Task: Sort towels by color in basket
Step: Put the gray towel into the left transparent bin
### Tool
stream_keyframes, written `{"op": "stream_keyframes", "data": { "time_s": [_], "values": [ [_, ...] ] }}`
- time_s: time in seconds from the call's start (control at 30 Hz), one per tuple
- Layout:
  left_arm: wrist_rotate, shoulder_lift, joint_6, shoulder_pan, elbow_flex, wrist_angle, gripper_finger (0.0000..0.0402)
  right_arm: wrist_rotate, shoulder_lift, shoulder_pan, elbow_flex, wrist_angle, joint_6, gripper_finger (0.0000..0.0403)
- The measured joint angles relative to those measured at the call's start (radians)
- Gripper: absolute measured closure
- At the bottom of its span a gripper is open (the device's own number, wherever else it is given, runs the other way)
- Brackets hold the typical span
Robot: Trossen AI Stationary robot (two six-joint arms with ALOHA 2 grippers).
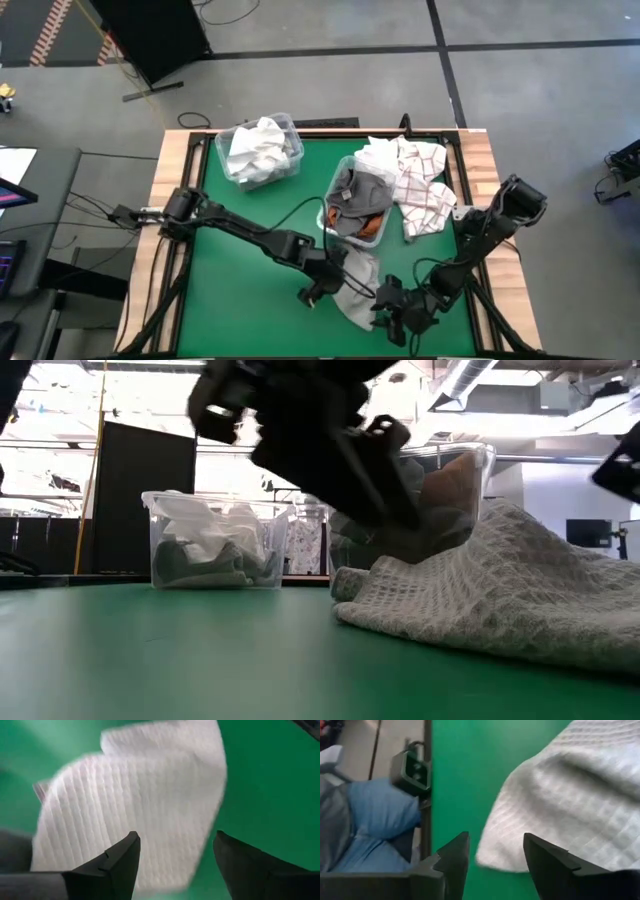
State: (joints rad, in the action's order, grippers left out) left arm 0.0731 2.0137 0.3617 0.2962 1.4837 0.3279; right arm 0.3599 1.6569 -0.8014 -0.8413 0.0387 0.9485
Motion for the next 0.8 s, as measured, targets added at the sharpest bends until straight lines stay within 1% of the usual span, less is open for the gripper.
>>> {"op": "stream_keyframes", "data": {
  "time_s": [0.17,0.3,0.4,0.5,0.57,0.63,0.7,0.8],
  "values": [
    [-0.002,0.065,0.019,0.001,0.000,-0.131,0.0125,0.001,0.000,-0.036,0.000,0.023,0.014,0.0160],
    [-0.008,0.121,0.018,0.001,0.000,-0.185,0.0099,0.001,0.000,-0.045,0.000,0.021,0.028,0.0153],
    [-0.007,0.160,0.014,0.001,0.000,-0.198,0.0091,0.002,0.000,-0.049,0.000,0.020,0.028,0.0153],
    [-0.009,0.175,-0.019,0.001,0.003,-0.204,0.0094,0.002,0.000,-0.050,0.000,0.020,0.023,0.0153],
    [-0.015,0.175,-0.049,-0.001,0.003,-0.189,0.0107,0.001,0.000,-0.050,0.000,0.007,0.024,0.0153],
    [-0.014,0.175,-0.069,-0.002,0.003,-0.174,0.0133,-0.007,0.000,-0.049,-0.001,-0.039,0.051,0.0154],
    [-0.015,0.170,-0.073,-0.004,0.003,-0.147,0.0172,-0.023,0.000,-0.049,-0.001,-0.121,0.100,0.0154],
    [-0.013,0.168,-0.057,-0.006,0.004,-0.099,0.0247,-0.025,-0.007,-0.049,-0.001,-0.294,0.209,0.0154]
  ]
}}
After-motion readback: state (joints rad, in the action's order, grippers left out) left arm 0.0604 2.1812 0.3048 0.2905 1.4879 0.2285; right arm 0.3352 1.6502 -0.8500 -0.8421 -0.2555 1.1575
